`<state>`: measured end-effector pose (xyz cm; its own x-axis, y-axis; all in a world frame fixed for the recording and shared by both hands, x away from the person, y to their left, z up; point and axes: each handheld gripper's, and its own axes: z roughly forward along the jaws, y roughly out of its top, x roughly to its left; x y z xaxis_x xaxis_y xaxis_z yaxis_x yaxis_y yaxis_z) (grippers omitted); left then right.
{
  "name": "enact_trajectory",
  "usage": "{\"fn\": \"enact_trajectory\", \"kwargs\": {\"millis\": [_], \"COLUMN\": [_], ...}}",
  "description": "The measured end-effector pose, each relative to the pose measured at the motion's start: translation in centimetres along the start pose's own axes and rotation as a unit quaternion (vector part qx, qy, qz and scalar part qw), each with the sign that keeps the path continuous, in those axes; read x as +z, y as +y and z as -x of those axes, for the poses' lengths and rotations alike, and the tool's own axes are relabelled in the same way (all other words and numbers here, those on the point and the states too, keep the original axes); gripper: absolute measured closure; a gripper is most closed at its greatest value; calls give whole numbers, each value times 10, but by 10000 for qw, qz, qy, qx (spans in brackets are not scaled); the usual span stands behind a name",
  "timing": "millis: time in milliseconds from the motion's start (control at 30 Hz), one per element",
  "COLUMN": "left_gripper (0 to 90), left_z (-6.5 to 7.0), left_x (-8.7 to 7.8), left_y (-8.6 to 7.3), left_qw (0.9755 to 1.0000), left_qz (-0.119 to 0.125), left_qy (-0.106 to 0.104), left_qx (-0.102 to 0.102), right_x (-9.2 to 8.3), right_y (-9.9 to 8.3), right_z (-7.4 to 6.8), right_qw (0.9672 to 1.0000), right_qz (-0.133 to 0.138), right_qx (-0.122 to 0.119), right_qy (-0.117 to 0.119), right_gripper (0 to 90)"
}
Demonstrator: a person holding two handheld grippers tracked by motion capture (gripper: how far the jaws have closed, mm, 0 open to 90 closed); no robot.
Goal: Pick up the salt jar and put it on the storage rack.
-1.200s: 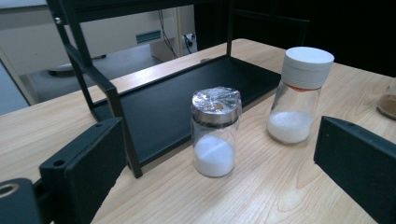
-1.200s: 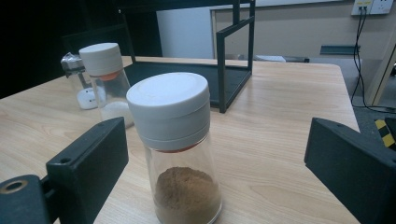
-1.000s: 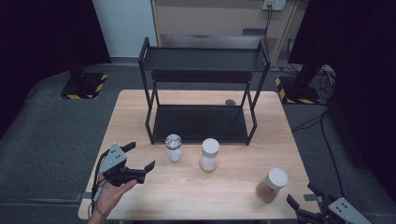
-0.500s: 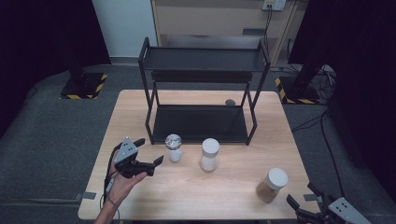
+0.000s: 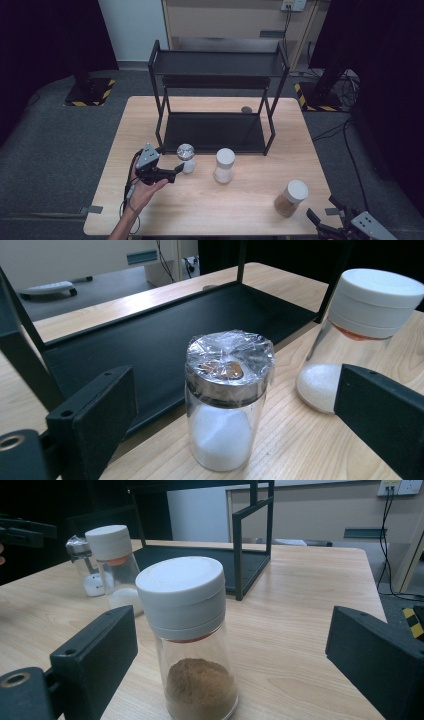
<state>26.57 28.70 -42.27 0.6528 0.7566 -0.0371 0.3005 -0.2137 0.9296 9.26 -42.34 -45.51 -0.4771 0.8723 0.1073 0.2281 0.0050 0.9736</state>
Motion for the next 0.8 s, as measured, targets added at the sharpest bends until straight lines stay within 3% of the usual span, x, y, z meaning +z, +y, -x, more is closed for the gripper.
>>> {"fn": "enact_trajectory", "kwargs": {"millis": [800], "left_gripper": [90], "left_z": [-6], "left_x": [42], "left_y": [2], "left_qw": [9999], "left_qz": [-114], "left_qy": [-69], "left_qx": [-5], "right_x": [0], "right_y": [0], "right_z": [0], "right_qw": [10000], "right_qz": [0], "right_qx": [1], "right_qy": [-1], "right_gripper": [69]}}
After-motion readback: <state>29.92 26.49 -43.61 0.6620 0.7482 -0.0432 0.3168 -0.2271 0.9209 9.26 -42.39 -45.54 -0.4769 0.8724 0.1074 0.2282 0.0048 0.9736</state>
